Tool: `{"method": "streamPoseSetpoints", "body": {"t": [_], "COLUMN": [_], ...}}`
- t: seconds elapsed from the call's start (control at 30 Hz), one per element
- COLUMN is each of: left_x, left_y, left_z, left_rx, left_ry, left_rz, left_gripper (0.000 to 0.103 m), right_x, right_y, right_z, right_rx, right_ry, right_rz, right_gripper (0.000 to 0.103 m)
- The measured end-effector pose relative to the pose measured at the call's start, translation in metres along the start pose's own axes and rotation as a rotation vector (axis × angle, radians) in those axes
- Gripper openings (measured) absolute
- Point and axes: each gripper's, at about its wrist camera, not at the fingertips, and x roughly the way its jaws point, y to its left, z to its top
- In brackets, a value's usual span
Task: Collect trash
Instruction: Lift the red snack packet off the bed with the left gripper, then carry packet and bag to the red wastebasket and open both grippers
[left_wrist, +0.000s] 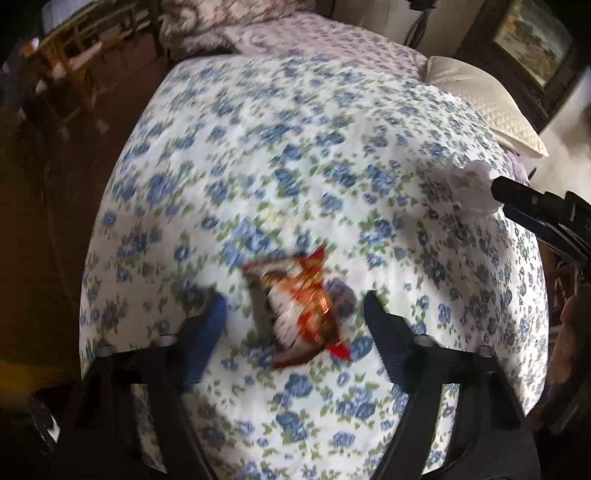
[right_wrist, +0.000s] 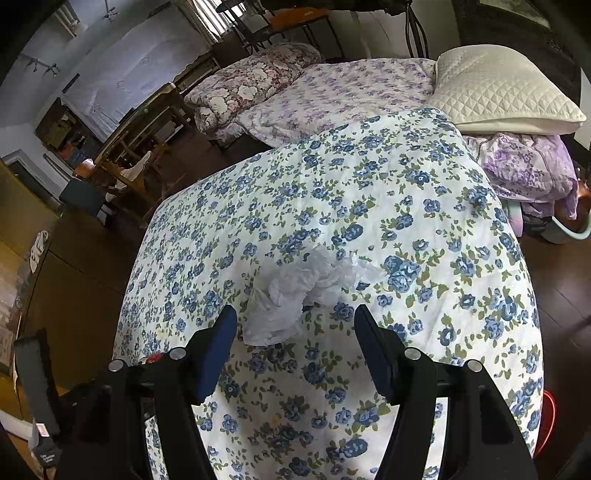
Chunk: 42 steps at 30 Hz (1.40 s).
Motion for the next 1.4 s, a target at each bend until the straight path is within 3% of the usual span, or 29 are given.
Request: {"method": "streamPoseSetpoints", "body": {"t": [0.07,0.13,0.2,0.4,0.67,0.83,1.03,1.13,1.2,1.33,1.37,1.4], "left_x": [0.001,0.001,0.0,-0.019,-0.003,-0.001,-0.004,-0.003,-0.002,0.0,0.001,0.001], "left_y": [-0.004,-0.003,0.0,0.009,0.007,0.014,0.015,0.016,0.016,0.015,0.015,0.015], "left_z": [-0.001,0.0,0.002,0.026,0.035,0.027,0.024,0.023,0.023,0.022,0.022,0.021], "left_rx": [0.024,0.036,0.019,-0.023,-0.045,-0.052,-0.05,-0.051,-0.051,-0.043,-0.042,-0.042], "left_ry": [-0.019,-0.037,-0.036,-0.127,-0.117,-0.103,-0.11,-0.107,-0.103,-0.098,-0.096,-0.095], "left_rz": [0.032,0.047,0.023,0.001,-0.003,0.001,-0.001,0.0,-0.002,0.0,0.0,0.0], "left_gripper": [0.051,0.037,0.035,0.035,0.035,0.035,0.035,0.035,0.035,0.035,0.035,0.035], "right_x": [0.0,0.001,0.003,0.019,0.038,0.04,0.041,0.042,0.042,0.043,0.043,0.043], "right_y": [0.0,0.0,0.001,0.008,0.016,0.018,0.022,0.023,0.024,0.021,0.021,0.022], "right_z": [0.0,0.0,-0.001,-0.003,0.004,0.006,0.007,0.006,0.005,0.006,0.005,0.005], "right_rx": [0.0,-0.004,-0.011,-0.064,-0.117,-0.102,-0.1,-0.103,-0.105,-0.092,-0.095,-0.099], "right_ry": [0.0,0.002,0.004,0.023,-0.026,-0.052,-0.06,-0.05,-0.051,-0.038,-0.033,-0.03], "right_rz": [-0.003,-0.013,-0.025,-0.07,-0.13,-0.107,-0.08,-0.093,-0.096,-0.066,-0.06,-0.065], "right_gripper": [0.065,0.065,0.068,0.069,0.07,0.077,0.077,0.061,0.045,0.03,0.019,0.019]}}
